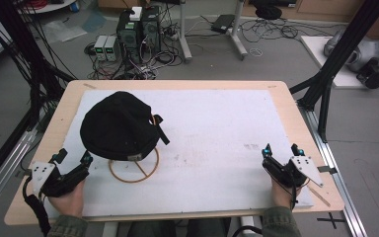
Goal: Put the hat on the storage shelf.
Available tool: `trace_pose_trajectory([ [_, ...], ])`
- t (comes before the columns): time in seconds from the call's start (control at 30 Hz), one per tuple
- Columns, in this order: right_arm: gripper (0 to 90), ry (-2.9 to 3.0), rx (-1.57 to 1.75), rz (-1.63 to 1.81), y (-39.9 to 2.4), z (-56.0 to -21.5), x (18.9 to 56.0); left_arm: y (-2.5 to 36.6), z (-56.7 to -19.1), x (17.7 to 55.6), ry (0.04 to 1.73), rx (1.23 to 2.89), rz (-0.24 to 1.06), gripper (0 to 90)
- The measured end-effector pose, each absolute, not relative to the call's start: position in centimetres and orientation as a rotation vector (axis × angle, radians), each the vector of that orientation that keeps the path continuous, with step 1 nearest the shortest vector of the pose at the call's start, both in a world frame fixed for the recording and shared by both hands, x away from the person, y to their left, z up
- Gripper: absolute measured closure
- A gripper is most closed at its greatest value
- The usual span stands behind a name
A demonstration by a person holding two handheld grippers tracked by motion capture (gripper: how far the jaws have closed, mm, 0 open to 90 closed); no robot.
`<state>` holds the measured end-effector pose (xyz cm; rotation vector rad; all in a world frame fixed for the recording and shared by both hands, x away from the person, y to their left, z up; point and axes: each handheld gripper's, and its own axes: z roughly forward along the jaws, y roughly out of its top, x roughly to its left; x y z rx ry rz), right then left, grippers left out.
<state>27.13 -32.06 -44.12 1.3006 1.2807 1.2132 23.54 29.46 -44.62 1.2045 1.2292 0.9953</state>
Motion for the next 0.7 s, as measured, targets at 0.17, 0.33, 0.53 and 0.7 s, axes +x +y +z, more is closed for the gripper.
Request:
trace_pose_trajectory([
  [0.17, 13.7, 1.281, 1.281, 1.205, -31.8, -44.1, 27.2, 30.0, -44.5, 23.5, 1.238, 1.188, 1.016, 19.1],
  [0.33, 14.8, 1.29, 1.282, 1.21, -31.5, -44.2, 27.2, 30.5, -44.5, 23.4, 1.246, 1.177, 1.022, 19.1],
  [0.53, 15.0, 1.307, 1.267, 1.216, -31.4, -44.4, 27.3, 30.7, -44.4, 23.4, 1.244, 1.175, 1.019, 19.1],
  [0.7, 15.0, 1.312, 1.266, 1.229, -31.5, -44.4, 27.2, 30.6, -44.4, 23.4, 1.24, 1.172, 1.014, 19.1],
])
